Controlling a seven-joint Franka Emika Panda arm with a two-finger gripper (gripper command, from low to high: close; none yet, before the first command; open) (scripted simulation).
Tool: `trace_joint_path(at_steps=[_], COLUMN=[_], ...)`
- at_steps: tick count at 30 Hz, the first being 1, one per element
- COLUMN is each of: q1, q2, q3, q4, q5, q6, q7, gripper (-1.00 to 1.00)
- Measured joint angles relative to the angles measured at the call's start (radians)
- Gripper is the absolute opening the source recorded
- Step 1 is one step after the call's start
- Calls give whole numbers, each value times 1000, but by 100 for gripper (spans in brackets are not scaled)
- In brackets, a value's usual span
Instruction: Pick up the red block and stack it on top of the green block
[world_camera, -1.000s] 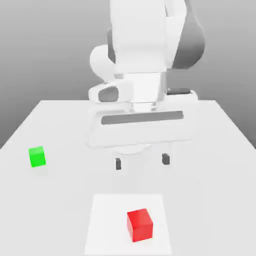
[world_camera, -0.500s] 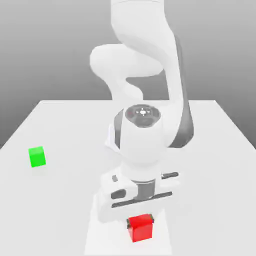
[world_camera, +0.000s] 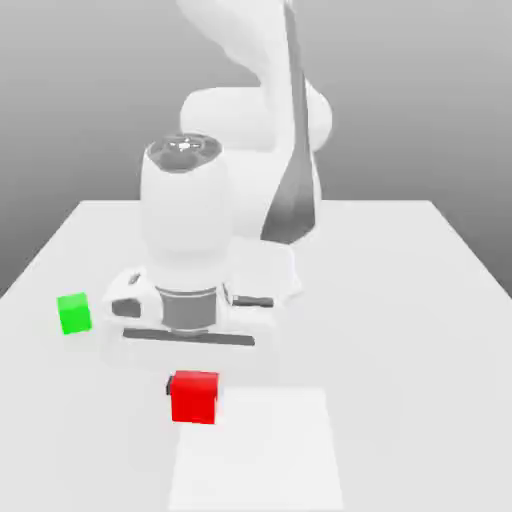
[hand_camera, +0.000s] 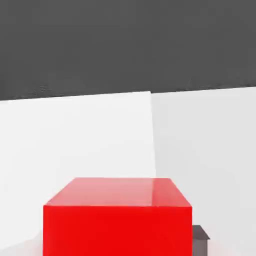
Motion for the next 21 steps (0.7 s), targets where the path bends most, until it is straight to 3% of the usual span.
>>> trace_joint_path(at_steps=[14, 21], q1=[-457, -637], q2=[-197, -237], q3=[-212, -303], q4=[-150, -210], q5=[-138, -143], q6=[-37, -19], q7=[550, 738], gripper=[-100, -100])
